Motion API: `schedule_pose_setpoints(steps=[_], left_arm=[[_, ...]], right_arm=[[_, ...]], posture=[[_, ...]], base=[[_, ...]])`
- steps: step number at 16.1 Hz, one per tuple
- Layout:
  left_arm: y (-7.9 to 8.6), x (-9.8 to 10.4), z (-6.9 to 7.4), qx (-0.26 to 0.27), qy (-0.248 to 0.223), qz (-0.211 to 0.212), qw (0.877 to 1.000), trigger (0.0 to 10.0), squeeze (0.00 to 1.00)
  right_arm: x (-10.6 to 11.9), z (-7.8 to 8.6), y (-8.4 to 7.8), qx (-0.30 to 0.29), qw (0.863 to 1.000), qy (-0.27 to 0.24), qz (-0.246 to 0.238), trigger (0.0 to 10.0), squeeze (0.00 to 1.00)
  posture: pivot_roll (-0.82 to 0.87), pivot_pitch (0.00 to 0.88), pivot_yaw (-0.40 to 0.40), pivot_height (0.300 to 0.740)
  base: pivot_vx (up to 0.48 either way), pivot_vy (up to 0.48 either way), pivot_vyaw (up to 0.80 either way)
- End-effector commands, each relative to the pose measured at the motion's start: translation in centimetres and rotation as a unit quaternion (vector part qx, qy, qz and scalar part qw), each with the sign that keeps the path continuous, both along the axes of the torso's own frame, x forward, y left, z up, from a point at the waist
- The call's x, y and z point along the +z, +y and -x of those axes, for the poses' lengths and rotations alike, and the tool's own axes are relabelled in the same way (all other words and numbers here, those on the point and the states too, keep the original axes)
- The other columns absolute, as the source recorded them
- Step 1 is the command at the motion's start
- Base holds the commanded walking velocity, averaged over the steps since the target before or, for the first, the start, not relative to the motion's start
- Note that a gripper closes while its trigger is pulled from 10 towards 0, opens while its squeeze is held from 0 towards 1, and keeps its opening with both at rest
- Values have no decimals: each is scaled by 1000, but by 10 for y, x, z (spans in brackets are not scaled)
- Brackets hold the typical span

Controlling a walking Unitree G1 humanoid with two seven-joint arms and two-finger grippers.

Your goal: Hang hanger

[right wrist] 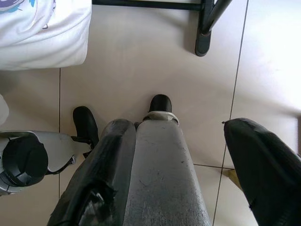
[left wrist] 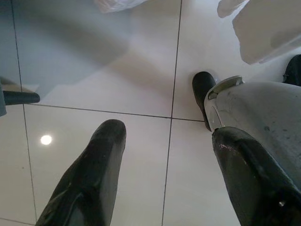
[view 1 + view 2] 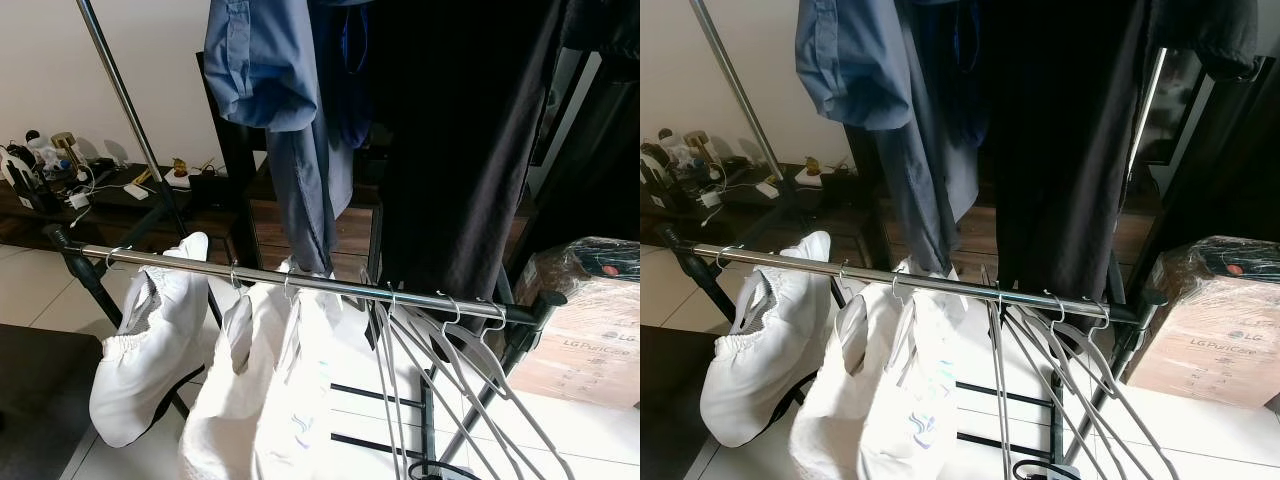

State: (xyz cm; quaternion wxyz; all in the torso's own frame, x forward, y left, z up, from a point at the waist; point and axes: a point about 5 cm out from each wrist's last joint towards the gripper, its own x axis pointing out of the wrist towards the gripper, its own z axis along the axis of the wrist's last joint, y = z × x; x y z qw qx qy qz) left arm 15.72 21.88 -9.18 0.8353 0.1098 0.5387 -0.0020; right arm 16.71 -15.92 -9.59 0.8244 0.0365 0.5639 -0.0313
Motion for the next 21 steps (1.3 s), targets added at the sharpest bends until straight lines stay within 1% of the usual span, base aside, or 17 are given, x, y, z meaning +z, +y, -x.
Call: schedule_pose_setpoints(steps=[1, 3, 5, 7, 9, 10, 12, 14, 16, 17, 18, 19, 20, 21], left_arm=[[1, -1, 4, 5, 8, 0, 1000, 10000, 0], [1, -1, 4, 5, 8, 0, 1000, 10000, 0], [5, 3, -3, 7, -47, -35, 998, 10000, 0], [3, 2, -2, 11, -44, -22, 999, 10000, 0], [2, 1, 1, 32, -34, 2, 999, 10000, 0], [1, 0, 1, 35, -34, 6, 999, 10000, 0], [0, 1, 0, 37, -41, 14, 998, 10000, 0], [3, 2, -1, 97, -75, 16, 992, 10000, 0], [5, 5, -3, 118, -106, 4, 987, 10000, 0], [7, 8, -5, 134, -134, -9, 982, 10000, 0], [25, 33, -33, 132, -245, -36, 960, 10000, 0], [36, 52, -49, 126, -317, -53, 939, 10000, 0], [42, 74, -58, 116, -393, -63, 910, 10000, 0], [42, 86, -60, 111, -435, -64, 891, 10000, 0]], right_arm=[[0, 1, 0, 3, 1000, 3, 1, 10000, 0], [0, 1, 0, 3, 1000, 3, 1, 10000, 0], [2, -5, -1, 50, 998, -30, 17, 10000, 0], [3, -7, -2, 58, 997, -42, 30, 10000, 0], [3, -6, -1, 55, 998, -36, 14, 10000, 0], [2, -5, 0, 41, 999, -35, 5, 10000, 0], [2, -5, 0, 41, 998, -36, 3, 10000, 0], [2, -5, 1, 42, 999, -35, 0, 10000, 0], [2, -4, 1, 39, 999, -34, -3, 10000, 0], [2, -4, 0, 43, 999, -33, -1, 10000, 0], [2, -4, 0, 46, 998, -32, 0, 10000, 0], [2, -3, 0, 46, 998, -32, 0, 10000, 0], [1, -3, -1, 48, 998, -31, 0, 10000, 0], [1, -3, -1, 50, 998, -31, 0, 10000, 0]], posture=[[-29, 16, 11, 740], [-29, 16, 11, 740], [-27, 18, 11, 740], [-29, 19, 11, 740], [-29, 21, 10, 740], [-30, 21, 10, 740], [-32, 23, 10, 740], [-39, 17, 17, 740], [-41, 12, 21, 740], [-41, 11, 22, 740], [-41, 12, 21, 740], [-36, 9, 22, 740], [-31, 9, 22, 740], [-32, 6, 23, 740]], base=[[0, 0, 0], [0, 0, 0], [0, 0, 0], [0, 0, 0], [0, 0, 0], [0, 0, 0], [0, 0, 0], [0, 0, 0], [0, 0, 0], [0, 0, 0], [0, 0, 0], [0, 0, 0], [0, 0, 0], [0, 0, 0]])
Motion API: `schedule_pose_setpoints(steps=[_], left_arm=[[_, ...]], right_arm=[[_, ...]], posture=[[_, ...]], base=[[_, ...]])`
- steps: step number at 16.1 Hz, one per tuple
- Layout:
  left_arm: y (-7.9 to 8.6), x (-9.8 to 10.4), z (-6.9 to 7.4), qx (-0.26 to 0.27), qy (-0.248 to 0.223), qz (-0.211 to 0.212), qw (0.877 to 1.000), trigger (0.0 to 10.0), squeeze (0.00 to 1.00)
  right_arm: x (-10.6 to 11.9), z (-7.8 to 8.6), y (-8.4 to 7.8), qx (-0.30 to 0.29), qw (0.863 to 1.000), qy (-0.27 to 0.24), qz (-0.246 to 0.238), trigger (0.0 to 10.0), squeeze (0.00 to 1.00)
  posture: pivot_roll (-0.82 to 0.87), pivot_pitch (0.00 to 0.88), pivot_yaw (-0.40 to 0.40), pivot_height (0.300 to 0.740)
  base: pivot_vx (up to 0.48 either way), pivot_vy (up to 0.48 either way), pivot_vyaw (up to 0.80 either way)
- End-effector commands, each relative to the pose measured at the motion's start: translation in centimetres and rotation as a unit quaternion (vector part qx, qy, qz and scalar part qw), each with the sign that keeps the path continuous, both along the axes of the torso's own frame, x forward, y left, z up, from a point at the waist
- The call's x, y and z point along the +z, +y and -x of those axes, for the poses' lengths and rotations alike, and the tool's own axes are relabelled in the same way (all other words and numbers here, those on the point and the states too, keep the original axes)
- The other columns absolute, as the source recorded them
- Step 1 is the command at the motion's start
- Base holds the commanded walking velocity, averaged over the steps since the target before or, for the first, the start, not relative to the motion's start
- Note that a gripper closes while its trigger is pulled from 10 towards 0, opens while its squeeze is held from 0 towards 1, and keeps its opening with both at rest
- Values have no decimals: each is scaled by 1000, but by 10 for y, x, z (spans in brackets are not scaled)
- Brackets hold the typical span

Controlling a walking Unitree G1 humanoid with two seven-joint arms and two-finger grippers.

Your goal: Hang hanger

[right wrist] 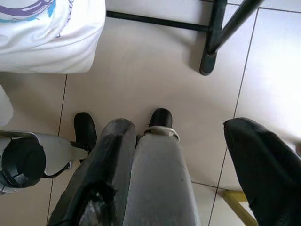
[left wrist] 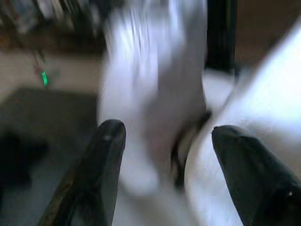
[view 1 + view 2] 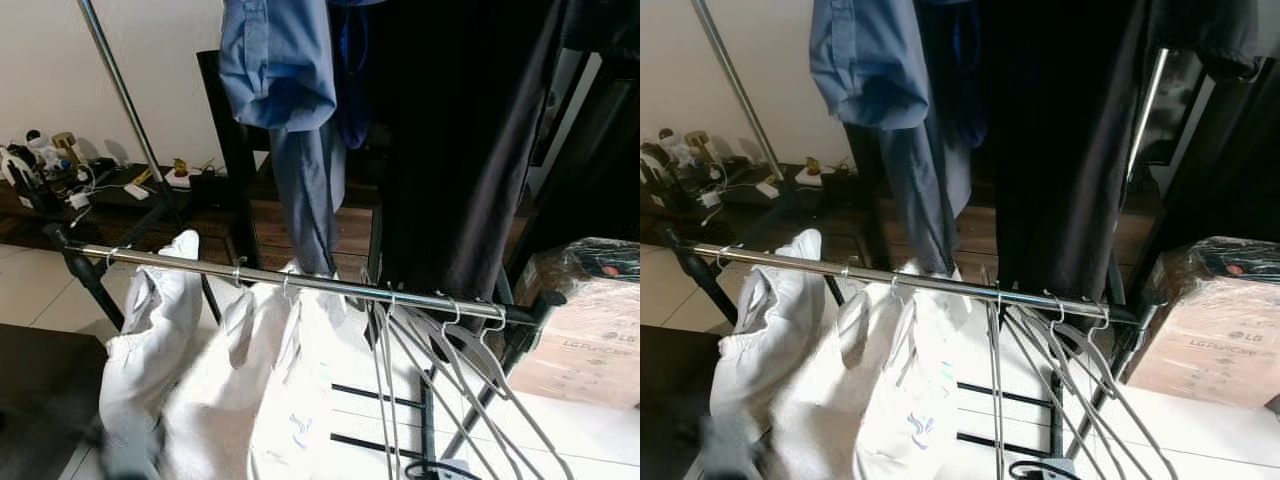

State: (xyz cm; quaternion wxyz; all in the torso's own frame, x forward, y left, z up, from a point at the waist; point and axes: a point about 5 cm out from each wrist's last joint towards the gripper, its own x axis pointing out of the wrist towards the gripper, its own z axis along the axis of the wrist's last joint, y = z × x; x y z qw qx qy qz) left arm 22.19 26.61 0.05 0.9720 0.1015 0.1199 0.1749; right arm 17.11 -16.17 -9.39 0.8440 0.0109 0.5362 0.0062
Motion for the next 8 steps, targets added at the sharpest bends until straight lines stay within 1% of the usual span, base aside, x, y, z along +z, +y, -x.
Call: schedule_pose_setpoints(steps=[1, 2, 3, 4, 5, 6, 7, 8], left_arm=[[-8, 13, 2, -12, -49, -2, 999, 10000, 0], [-13, 39, -1, -28, -115, -12, 993, 10000, 0], [-18, 54, -6, -46, -146, -18, 988, 10000, 0], [-21, 61, -8, -56, -157, -20, 986, 10000, 0], [-34, 79, -17, -107, -175, -23, 978, 10000, 0], [-39, 87, -21, -131, -177, -30, 975, 10000, 0], [-47, 92, -25, -163, -170, -23, 972, 10000, 0], [-53, 95, -32, -189, -150, -14, 970, 10000, 0]], right_arm=[[-1, 1, 2, 6, 1000, 4, -1, 10000, 0], [-1, 2, 1, 8, 1000, 4, -1, 10000, 0], [-1, 1, 1, 10, 1000, 4, -1, 10000, 0], [-1, 1, 1, 11, 1000, 5, -1, 10000, 0], [-1, 1, 2, 12, 1000, 4, -1, 10000, 0], [0, 1, 2, 13, 1000, 4, -1, 10000, 0], [0, 0, 2, 14, 1000, 3, -1, 10000, 0], [0, -1, 2, 12, 1000, 2, -2, 10000, 0]], posture=[[-31, 7, 22, 740], [-25, 6, 20, 740], [-20, 4, 20, 740], [-19, 3, 20, 740], [-20, 2, 19, 740], [-24, 5, 21, 740], [-22, 8, 22, 740], [-23, 10, 23, 740]], base=[[0, 0, 0], [0, 0, 0], [0, 0, 0], [0, 0, 0], [0, 0, 0], [0, 0, 0], [0, 0, 0], [0, 0, 0]])
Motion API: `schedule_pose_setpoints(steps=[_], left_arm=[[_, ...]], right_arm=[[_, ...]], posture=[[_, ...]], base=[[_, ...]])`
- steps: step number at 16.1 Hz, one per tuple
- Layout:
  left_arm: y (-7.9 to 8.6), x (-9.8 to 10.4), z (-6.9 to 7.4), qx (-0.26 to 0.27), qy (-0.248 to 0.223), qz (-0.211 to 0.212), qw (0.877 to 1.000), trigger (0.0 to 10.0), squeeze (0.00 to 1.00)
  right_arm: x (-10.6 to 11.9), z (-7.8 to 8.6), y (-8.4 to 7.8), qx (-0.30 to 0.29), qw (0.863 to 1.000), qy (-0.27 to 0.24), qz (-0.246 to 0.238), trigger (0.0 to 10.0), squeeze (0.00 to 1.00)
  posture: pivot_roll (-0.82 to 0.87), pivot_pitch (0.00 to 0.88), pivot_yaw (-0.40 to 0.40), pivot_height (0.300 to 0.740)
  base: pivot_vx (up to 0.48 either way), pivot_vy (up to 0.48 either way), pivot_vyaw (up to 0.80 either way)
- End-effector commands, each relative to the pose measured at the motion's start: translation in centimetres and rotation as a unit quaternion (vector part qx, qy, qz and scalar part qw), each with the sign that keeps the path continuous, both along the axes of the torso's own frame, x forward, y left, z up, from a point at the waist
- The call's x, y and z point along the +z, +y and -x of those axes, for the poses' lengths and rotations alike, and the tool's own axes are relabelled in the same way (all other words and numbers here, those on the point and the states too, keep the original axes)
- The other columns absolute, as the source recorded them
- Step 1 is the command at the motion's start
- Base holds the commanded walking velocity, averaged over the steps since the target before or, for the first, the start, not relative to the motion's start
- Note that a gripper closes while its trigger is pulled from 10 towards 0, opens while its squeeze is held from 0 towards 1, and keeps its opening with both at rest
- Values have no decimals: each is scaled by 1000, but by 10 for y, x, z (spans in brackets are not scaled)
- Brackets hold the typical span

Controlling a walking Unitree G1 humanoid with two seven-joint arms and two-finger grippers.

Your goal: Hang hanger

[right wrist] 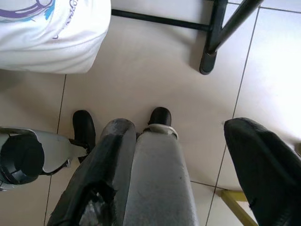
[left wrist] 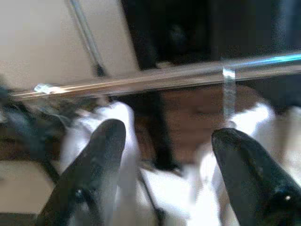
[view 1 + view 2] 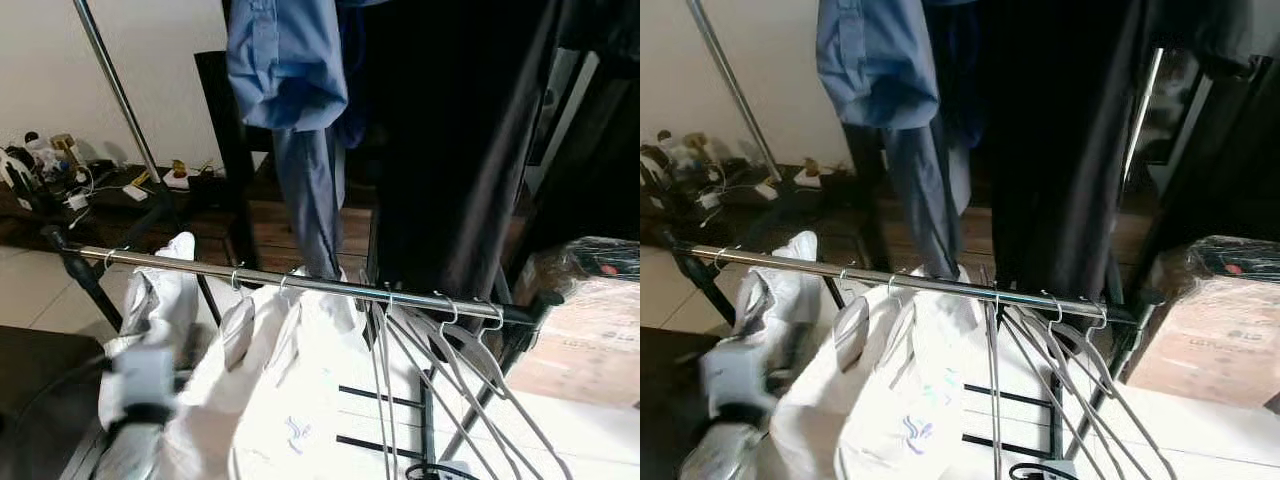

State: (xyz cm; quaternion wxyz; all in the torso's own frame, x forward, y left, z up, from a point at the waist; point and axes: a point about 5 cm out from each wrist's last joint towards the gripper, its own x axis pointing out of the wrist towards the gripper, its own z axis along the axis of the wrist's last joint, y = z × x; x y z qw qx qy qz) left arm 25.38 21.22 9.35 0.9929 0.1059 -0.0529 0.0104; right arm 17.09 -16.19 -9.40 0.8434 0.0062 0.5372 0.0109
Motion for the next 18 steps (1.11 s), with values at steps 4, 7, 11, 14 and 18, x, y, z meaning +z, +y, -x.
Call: schedule_pose_setpoints(steps=[4, 7, 11, 14, 18], left_arm=[[-7, -4, -26, -34, 161, 34, 986, 10000, 0], [-19, 5, -38, -68, 178, 58, 980, 10000, 0], [-37, 10, -56, -154, 265, 96, 947, 10000, 0], [-34, 12, -59, -138, 301, 83, 940, 10000, 0], [-26, 25, -63, -107, 298, 75, 946, 10000, 0]], right_arm=[[1, -3, 2, 9, 1000, 1, -2, 10000, 0], [1, -3, 3, 12, 1000, 0, -2, 10000, 0], [1, -3, 3, 14, 1000, -1, -1, 10000, 0], [1, -3, 3, 13, 1000, 0, 0, 10000, 0], [1, -2, 4, 14, 1000, 0, 0, 10000, 0]], posture=[[-19, 18, 21, 740], [-15, 32, 17, 740], [-27, 26, 19, 740], [-35, 20, 25, 740], [-36, 11, 29, 740]], base=[[0, 0, 0], [0, 0, 0], [0, 0, 0], [0, 0, 0], [0, 0, 0]])
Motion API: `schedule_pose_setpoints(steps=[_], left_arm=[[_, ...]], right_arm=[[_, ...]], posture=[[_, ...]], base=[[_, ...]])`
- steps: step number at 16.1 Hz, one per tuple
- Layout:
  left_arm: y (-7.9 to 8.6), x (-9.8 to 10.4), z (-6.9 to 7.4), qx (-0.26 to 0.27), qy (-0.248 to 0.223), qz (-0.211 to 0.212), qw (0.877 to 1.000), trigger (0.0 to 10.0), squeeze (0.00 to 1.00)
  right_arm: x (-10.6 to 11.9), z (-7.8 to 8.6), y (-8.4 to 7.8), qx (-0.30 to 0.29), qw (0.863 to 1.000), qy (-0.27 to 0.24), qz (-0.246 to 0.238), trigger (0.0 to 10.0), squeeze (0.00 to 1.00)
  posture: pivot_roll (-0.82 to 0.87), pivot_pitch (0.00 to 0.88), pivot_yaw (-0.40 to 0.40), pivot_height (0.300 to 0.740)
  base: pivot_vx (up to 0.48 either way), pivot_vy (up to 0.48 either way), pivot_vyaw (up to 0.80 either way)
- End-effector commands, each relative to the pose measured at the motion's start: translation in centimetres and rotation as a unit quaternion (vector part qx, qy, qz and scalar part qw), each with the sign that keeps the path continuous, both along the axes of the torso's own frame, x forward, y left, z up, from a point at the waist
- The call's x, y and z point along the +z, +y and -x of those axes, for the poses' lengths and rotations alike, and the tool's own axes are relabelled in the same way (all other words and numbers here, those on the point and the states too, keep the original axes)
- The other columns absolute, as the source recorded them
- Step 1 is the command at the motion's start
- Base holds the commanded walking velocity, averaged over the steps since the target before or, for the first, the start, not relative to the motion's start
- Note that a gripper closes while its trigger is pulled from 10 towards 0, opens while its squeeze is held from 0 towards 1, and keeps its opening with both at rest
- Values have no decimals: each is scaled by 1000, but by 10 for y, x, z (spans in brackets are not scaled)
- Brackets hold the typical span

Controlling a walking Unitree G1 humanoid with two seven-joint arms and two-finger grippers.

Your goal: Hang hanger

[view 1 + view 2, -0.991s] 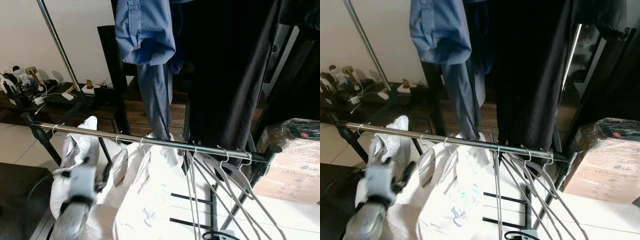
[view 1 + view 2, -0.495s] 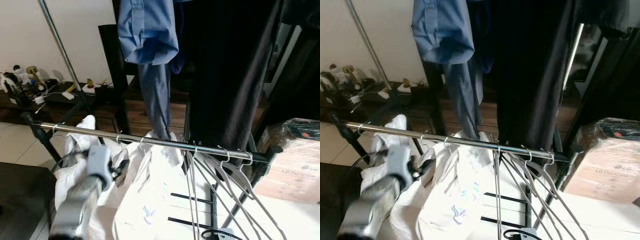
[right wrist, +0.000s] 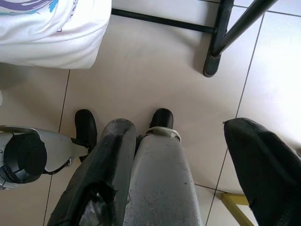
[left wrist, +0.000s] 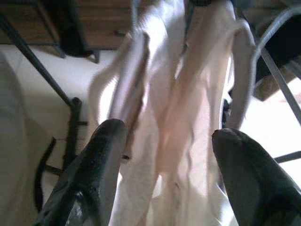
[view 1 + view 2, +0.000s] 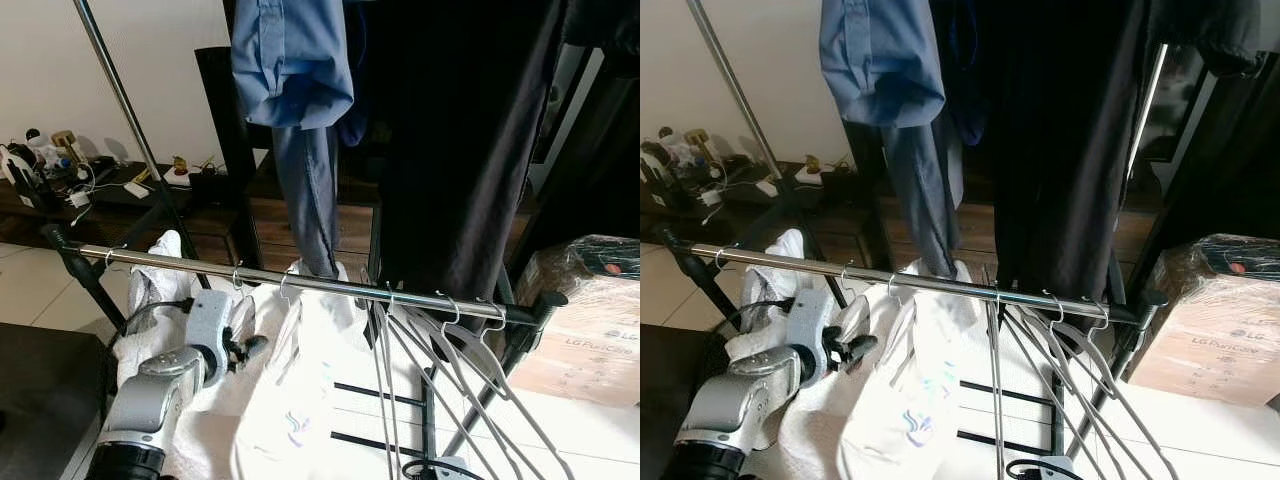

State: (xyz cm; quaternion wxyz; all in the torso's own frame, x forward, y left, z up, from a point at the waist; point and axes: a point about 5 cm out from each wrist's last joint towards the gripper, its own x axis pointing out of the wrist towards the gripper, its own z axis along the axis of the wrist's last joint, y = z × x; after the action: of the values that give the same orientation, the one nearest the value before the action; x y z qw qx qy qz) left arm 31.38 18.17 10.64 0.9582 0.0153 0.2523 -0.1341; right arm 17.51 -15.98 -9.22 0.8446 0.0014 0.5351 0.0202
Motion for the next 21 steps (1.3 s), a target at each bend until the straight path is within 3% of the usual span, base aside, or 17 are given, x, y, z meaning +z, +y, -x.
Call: schedule_pose_setpoints(steps=[1, 5, 12, 16, 21], left_arm=[[5, 14, -3, 8, -19, -8, 1000, 10000, 0], [10, 15, 1, 9, -10, -9, 1000, 10000, 0], [4, 4, -24, 3, -7, 38, 999, 10000, 0], [-3, -5, -22, -28, 13, 47, 998, 10000, 0], [3, -9, -27, -15, 15, 47, 999, 10000, 0]], right_arm=[[-1, 3, 2, 4, 1000, 3, 1, 10000, 0], [-2, 5, 3, 8, 1000, 6, 0, 10000, 0], [-4, 9, 3, 10, 1000, 10, 0, 10000, 0], [-5, 12, 4, 9, 1000, 12, 1, 10000, 0], [-5, 11, 5, 15, 1000, 12, 1, 10000, 0]], posture=[[-35, 8, 31, 740], [-29, 0, 33, 740], [-55, 0, 31, 740], [-65, 0, 32, 740], [-59, 0, 38, 740]], base=[[0, 0, 0], [0, 0, 0], [0, 0, 0], [0, 0, 0], [0, 0, 0]])
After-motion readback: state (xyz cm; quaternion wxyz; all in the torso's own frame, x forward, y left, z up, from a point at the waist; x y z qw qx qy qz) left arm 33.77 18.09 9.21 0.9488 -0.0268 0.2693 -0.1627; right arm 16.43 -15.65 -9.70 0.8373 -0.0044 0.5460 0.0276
